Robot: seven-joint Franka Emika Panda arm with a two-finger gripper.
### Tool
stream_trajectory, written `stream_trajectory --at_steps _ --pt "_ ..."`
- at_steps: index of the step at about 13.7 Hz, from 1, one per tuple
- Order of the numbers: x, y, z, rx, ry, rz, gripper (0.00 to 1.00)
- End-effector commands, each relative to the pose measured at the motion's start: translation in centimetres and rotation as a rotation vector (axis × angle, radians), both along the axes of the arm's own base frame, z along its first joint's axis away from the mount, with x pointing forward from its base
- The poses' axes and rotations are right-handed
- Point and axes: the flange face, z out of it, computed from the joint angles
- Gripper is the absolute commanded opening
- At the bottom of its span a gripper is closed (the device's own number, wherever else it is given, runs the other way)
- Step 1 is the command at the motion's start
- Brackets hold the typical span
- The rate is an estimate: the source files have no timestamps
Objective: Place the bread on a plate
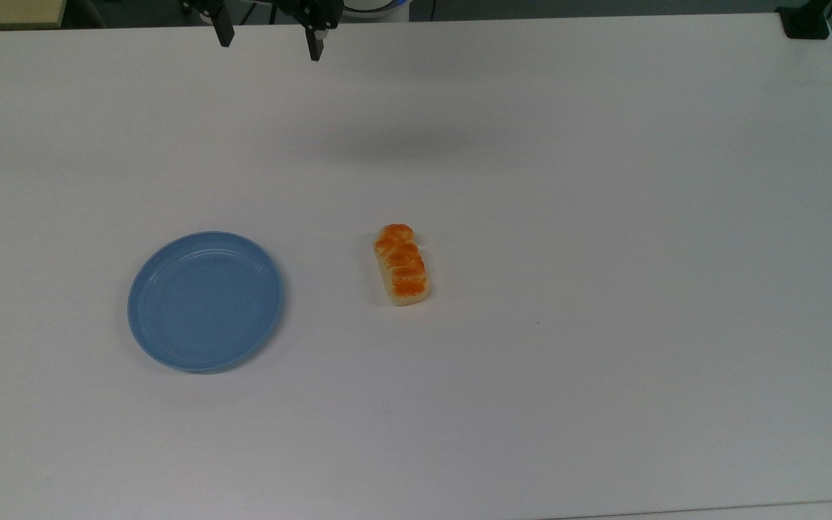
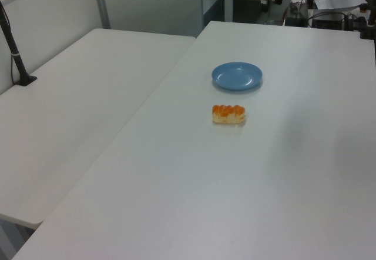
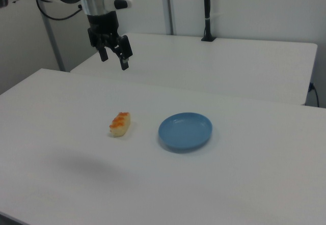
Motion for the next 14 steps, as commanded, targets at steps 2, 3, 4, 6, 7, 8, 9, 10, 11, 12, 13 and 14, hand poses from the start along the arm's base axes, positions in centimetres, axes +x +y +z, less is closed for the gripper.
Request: stream_trajectory --at_steps 2,3,4,6,7,8,9,10,11,12,13,14 --pt "-0.80 -0.70 0.48 0.008 -0.018 0.031 1.00" --pt "-0.71 -0.70 0.30 0.005 -0.015 0.046 1.00" --pt "-0.77 -0.70 0.37 0.004 -0.015 0.063 1.00" --pt "-0.87 -0.69 0.27 0.002 -0.006 0.102 1.00" --pt "-0.86 -0.69 0.15 0.000 -0.001 0.105 1.00" --pt "-0.85 -0.61 0.08 0.001 0.000 0.108 1.00" --pt "-0.81 -0.60 -0.08 0.001 0.003 0.108 1.00" --pt "-0.82 -0.69 -0.16 0.001 0.005 0.106 1.00" --pt "-0.82 -0.69 -0.16 0.001 0.005 0.106 1.00" --pt "-0.89 -0.78 -0.16 0.001 0.006 0.108 1.00" --pt "-0.84 -0.79 -0.25 -0.002 0.008 0.125 1.00" --pt "-0.81 -1.00 -0.32 -0.007 0.007 0.152 1.00"
